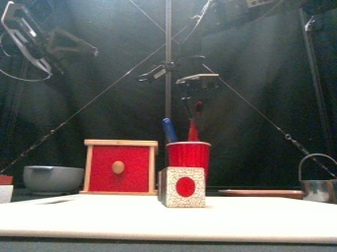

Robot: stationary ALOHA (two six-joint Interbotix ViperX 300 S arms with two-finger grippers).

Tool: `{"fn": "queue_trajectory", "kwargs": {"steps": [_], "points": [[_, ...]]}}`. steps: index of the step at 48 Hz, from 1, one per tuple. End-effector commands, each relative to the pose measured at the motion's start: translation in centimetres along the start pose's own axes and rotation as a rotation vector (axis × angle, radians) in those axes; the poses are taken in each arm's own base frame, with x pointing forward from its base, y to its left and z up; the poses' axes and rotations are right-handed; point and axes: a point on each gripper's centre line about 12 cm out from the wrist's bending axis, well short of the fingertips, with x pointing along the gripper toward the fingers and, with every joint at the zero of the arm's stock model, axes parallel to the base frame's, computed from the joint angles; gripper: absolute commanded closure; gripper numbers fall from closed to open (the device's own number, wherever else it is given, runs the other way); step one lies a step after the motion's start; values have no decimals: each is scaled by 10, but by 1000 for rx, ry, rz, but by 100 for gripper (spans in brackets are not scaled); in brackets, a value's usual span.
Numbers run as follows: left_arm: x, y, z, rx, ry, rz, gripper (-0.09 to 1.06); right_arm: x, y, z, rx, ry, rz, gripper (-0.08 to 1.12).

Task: Cut the sushi into 4 pieces with the knife
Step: Grasp knife edge with left hand

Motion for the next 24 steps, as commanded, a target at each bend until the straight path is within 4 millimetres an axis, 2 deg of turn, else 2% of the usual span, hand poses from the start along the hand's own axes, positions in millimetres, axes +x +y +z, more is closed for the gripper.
{"fn": "queue_trajectory", "kwargs": {"steps": [1,11,18,24], "points": [[2,1,6,0,-20,4,90,-46,-14,-7,59,-110,8,87],[2,1,6,-1,-20,4,90,-102,-26,-29,134,-234,-6,87],[2,1,6,-1,-24,4,90,-140,-28,-61,230,-324,-30,87],[2,1,7,-3,-27,6,90,-159,-20,-73,288,-471,-16,87]]}}
